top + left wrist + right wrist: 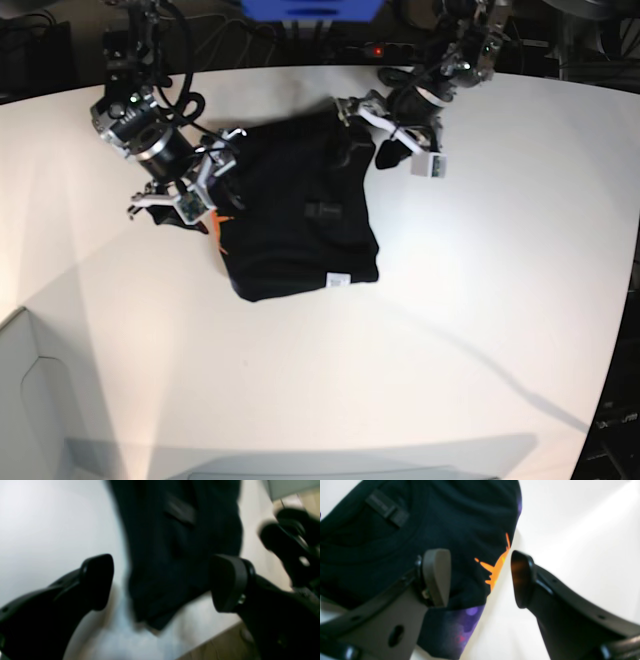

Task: Fold the T-shirt properly
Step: 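Pinch the bundle's collar edge with the left gripper and pull it, then grasp the bundle's side with the left gripper, then push the bundle toward the right gripper with the left gripper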

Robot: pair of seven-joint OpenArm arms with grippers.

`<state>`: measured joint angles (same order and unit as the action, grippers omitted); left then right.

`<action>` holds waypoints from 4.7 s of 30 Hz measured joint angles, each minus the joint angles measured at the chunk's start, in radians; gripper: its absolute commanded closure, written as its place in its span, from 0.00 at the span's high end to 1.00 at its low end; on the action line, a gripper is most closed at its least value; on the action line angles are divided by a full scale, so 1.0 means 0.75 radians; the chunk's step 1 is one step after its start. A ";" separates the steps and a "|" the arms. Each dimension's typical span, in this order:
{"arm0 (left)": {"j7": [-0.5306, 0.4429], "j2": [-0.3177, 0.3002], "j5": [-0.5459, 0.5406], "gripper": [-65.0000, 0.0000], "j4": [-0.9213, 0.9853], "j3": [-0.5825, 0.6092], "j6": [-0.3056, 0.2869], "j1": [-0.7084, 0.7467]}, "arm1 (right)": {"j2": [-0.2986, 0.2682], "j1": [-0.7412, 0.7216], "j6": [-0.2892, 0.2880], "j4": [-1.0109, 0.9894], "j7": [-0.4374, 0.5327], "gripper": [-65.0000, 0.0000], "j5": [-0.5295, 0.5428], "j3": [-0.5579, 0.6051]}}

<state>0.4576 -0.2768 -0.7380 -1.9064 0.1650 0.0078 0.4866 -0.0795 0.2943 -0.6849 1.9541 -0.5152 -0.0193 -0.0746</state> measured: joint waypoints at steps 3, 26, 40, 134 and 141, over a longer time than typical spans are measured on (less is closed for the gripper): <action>-0.007 -0.001 0.000 0.89 0.003 0.045 0.000 -0.007 | 0.000 0.001 0.001 -0.002 0.004 0.59 0.000 -0.001; 0.001 -0.068 -0.004 0.00 -0.013 0.187 0.010 -0.002 | 0.000 -0.003 0.001 -0.004 0.004 0.59 0.001 0.001; -0.018 -0.154 -0.006 0.00 -0.121 0.170 0.009 0.218 | 0.004 -0.004 0.001 -0.004 0.004 0.59 0.001 0.003; 0.071 -0.086 -0.280 0.00 0.823 0.501 -0.111 -0.876 | 0.007 -0.054 0.001 0.001 0.002 0.59 0.005 -0.168; 0.033 -0.030 -0.110 0.00 1.137 1.139 -0.340 -1.422 | 0.107 -0.079 0.001 0.003 -0.007 0.59 -0.002 -0.441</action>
<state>0.4820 -0.2993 -0.8207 -1.0534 1.0191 -0.2474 -0.5800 0.0006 0.2352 -0.6846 1.9564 -0.5205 -0.0208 -0.4057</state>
